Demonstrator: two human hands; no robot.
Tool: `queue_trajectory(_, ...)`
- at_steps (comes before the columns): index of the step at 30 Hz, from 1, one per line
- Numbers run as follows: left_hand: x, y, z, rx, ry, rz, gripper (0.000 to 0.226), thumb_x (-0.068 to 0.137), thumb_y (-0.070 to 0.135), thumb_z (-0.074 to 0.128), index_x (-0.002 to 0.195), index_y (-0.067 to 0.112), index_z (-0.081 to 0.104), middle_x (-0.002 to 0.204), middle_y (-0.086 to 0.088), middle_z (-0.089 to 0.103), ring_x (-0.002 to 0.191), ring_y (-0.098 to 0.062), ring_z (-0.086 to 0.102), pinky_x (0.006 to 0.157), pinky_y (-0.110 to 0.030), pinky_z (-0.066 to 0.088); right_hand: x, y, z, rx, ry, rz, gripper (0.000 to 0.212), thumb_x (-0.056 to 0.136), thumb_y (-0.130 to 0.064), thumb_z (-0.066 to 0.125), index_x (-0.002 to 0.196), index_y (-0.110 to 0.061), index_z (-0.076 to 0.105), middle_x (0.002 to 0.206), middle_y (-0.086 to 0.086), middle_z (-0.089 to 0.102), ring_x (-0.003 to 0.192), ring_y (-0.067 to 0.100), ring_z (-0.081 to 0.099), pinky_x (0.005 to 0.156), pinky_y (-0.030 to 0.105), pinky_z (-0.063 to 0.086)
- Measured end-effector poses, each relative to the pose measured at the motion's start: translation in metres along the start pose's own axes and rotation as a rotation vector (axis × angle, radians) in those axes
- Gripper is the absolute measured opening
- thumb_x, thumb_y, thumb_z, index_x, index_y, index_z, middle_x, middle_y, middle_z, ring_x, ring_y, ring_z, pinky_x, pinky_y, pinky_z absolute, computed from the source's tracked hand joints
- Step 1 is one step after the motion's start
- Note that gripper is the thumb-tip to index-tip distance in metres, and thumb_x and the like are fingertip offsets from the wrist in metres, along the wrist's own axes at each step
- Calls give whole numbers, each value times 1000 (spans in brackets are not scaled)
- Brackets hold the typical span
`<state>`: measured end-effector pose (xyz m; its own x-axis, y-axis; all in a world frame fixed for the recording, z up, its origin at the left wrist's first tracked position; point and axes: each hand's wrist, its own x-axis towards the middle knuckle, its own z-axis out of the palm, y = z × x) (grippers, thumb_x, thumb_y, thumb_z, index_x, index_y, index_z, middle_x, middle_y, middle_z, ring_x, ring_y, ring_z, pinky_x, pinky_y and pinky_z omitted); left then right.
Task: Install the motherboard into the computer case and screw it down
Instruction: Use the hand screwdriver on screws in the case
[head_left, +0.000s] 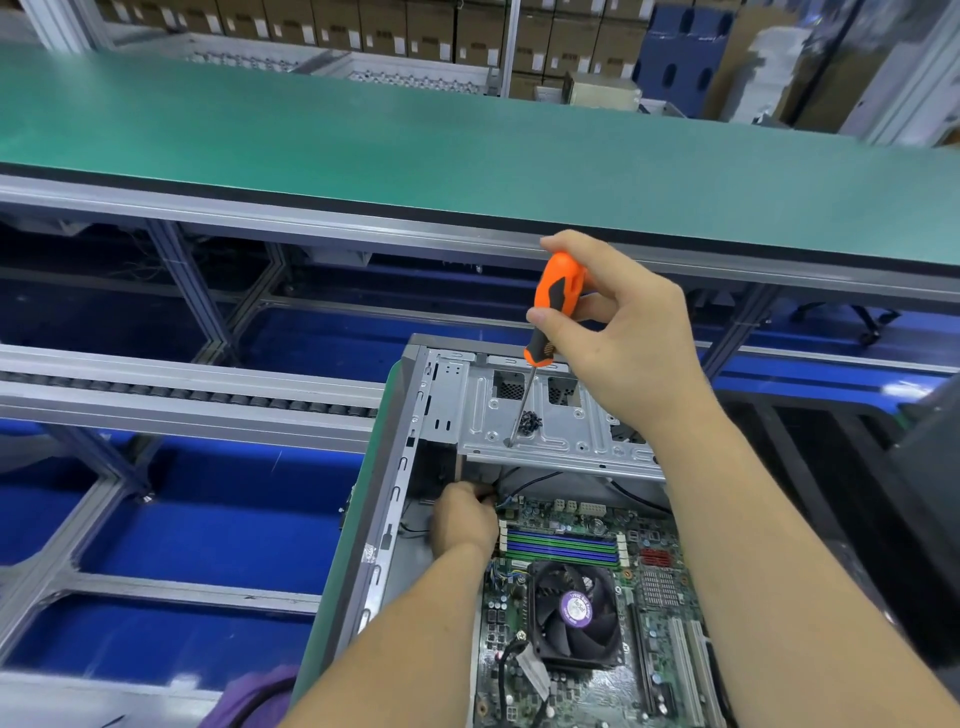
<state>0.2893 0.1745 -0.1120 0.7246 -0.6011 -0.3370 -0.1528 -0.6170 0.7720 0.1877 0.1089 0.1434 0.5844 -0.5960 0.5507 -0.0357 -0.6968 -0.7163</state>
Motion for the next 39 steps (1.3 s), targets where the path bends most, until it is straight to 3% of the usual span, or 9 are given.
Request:
queue_trajectory(3,0,0,0,-6,-9,7,20,93,14,61,105,19,76,96,-3,75,86,-26,68,80,-37,58,-2,1,1,-14,-5,2,46,90,-9,75,129,-28,61,91,9,67,81,30,72,78,32,62)
queue_trajectory(8,-1,-1,0,-14,-2,12,20,93,14,61,106,19,75,97,-3,75,87,-26,68,81,-36,58,-1,3,0,0,10,7,47,90,-8,75,129,-29,61,89,10,66,78,24,73,70,19,60)
queue_trajectory(13,-2,-2,0,-5,4,26,19,94,15,61,107,18,75,96,-3,75,87,-26,68,81,-37,58,-1,3,2,-32,-3,5,45,90,-11,76,129,-28,60,91,8,67,79,25,73,75,28,62)
queue_trajectory(16,-3,-2,0,0,6,31,20,94,16,60,107,19,75,96,-2,75,85,-26,68,80,-37,58,0,3,1,-79,6,-2,46,88,-15,78,126,-32,57,89,5,64,75,20,72,70,18,59)
queue_trajectory(21,-5,-2,-2,-4,-2,33,21,94,15,60,106,23,75,94,0,75,82,-24,67,77,-35,59,-1,3,1,-150,-5,-37,54,90,-16,77,139,-28,57,90,-6,61,82,28,70,80,37,61)
queue_trajectory(26,-5,-2,-3,11,-13,53,23,95,14,58,106,26,74,96,1,75,82,-24,67,75,-32,58,-3,0,3,-165,63,-18,43,87,-16,80,127,-21,64,87,-8,62,82,28,67,81,42,60)
queue_trajectory(30,-5,-2,-3,28,-3,62,23,95,15,57,105,27,74,97,1,75,83,-24,66,72,-29,55,1,-6,-3,-14,-67,39,44,90,-13,72,130,-30,63,106,7,71,88,21,74,85,36,62)
queue_trajectory(36,-4,-3,-2,13,0,70,24,95,14,57,109,23,74,99,-1,75,84,-24,65,75,-29,54,3,-5,1,-188,38,10,41,85,-24,82,124,-26,69,82,3,64,64,16,64,72,30,59)
queue_trajectory(39,-4,-3,-2,10,-4,75,24,95,13,57,109,22,74,99,-1,75,85,-24,66,77,-31,55,-2,-4,-3,-36,-6,44,52,89,-16,74,136,-35,61,102,2,70,84,15,72,83,25,60)
